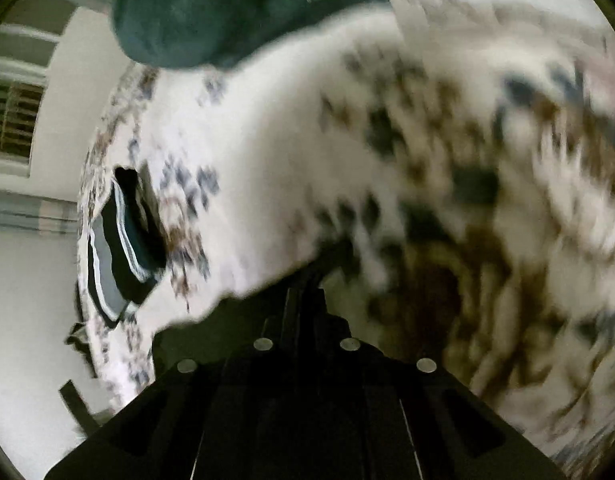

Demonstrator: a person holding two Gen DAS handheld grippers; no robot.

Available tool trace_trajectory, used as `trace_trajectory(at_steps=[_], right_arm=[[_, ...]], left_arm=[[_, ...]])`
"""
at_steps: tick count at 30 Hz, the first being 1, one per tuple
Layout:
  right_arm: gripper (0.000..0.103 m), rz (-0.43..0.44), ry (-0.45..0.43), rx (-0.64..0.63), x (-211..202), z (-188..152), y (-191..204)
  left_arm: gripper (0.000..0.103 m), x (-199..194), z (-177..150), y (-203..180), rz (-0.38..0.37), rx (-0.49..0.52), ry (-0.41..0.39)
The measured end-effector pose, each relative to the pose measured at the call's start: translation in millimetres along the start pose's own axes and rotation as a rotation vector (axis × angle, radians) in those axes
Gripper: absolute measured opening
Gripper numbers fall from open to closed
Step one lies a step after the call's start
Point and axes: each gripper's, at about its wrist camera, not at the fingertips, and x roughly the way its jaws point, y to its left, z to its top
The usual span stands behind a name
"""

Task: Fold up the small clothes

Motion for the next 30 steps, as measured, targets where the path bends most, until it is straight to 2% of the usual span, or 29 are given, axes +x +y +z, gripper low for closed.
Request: trace_trajectory(at_steps=[2, 4, 6, 8, 11, 12, 14, 15, 16, 20, 23, 24, 26, 27, 30], right_arm=[[0.003, -0.033, -0.013, -0.013, 1, 17, 9], [0.003, -0.087, 0.012, 0.004, 10, 32, 4], [0.003, -0.077, 0.112, 0.058, 21, 37, -13], [0.003, -0.022, 0.208, 0.129, 28, 30, -36], [0.005, -0.011, 0.3, 0.158, 26, -3, -61], [0.009, -0.012, 0.324, 0.167, 24, -15, -68], [0.027, -0.014, 0.387, 0.215, 22, -45, -87], [0.041, -0.017, 0.414, 0.244, 24, -61, -94], [0.045, -0.019, 0.435, 0.284, 25, -78, -104], [0.045, -0.006, 0.465, 0.372, 32, -121, -117], [0.045, 0.048, 0.477, 0.459, 43, -144, -120], [0.044, 0.063, 0.458, 0.487, 44, -150, -120], [0.012, 0.043, 0.389, 0.513, 34, -156, -120], [0.003, 0.02, 0.366, 0.498, 29, -157, -118], [0.003, -0.029, 0.271, 0.456, -3, -159, -108]], left_arm=[[0.103, 2, 8, -2, 0.004, 0.014, -0.007], [0.103, 8, 14, -4, 0.021, 0.037, 0.003], [0.103, 12, 15, -4, 0.034, 0.049, 0.019], [0.103, 12, 12, 0, 0.031, 0.047, 0.03], [0.103, 8, 0, 7, 0.036, 0.043, 0.038], [0.103, 6, -5, 10, 0.041, 0.039, 0.04], [0.103, 4, -18, 19, 0.049, 0.019, 0.055], [0.103, 2, -23, 22, 0.049, 0.009, 0.062], [0.103, 1, -27, 26, 0.052, -0.004, 0.069], [0.103, -10, -46, 35, 0.075, -0.038, 0.092], [0.103, -19, -53, 36, 0.083, -0.047, 0.088], [0.103, -23, -56, 35, 0.086, -0.045, 0.085], [0.103, -31, -59, 33, 0.093, -0.035, 0.074], [0.103, -36, -60, 31, 0.1, -0.025, 0.066], [0.103, -47, -64, 25, 0.112, -0.001, 0.045]])
